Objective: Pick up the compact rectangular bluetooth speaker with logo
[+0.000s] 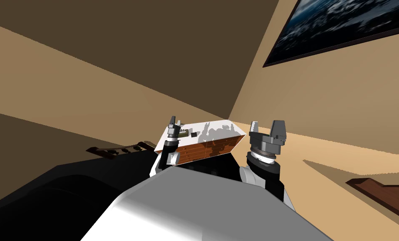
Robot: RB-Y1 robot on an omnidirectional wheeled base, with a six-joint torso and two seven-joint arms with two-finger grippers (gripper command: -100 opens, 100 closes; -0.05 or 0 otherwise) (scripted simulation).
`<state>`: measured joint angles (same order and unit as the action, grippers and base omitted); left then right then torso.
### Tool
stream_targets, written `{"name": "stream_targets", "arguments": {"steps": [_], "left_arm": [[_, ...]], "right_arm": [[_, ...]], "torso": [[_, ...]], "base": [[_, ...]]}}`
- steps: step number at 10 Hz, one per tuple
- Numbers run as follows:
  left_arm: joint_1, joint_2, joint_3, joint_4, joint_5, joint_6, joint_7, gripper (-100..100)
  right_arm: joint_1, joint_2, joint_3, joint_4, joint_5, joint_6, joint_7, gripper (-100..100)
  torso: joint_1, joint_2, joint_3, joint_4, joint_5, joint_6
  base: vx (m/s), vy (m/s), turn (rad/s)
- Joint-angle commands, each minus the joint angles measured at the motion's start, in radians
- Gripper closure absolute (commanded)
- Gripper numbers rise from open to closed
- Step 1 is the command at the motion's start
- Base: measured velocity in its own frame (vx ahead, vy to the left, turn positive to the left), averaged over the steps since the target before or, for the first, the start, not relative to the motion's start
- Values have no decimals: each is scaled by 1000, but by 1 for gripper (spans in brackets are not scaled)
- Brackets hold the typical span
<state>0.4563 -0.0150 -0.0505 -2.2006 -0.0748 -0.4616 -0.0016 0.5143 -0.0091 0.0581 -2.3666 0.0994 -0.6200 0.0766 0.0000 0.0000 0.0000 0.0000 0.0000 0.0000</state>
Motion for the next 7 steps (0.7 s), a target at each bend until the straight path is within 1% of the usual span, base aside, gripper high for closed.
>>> {"name": "stream_targets", "arguments": {"steps": [1,4,7], "left_arm": [[-4,32,-4,-6,3,14,4,-100],[-22,98,-19,-27,16,74,22,-100],[-57,147,-37,-49,37,165,52,-100]], "right_arm": [[0,0,0,0,0,0,0,0],[0,0,0,0,0,0,0,0],[0,0,0,0,0,0,0,0]], "torso": [[0,0,0,0,0,0],[-2,2,1,0,0,0],[-3,3,2,1,-1,0]], "base": [[-12,-10,-8],[-35,-32,-17],[-49,-52,-34]]}}
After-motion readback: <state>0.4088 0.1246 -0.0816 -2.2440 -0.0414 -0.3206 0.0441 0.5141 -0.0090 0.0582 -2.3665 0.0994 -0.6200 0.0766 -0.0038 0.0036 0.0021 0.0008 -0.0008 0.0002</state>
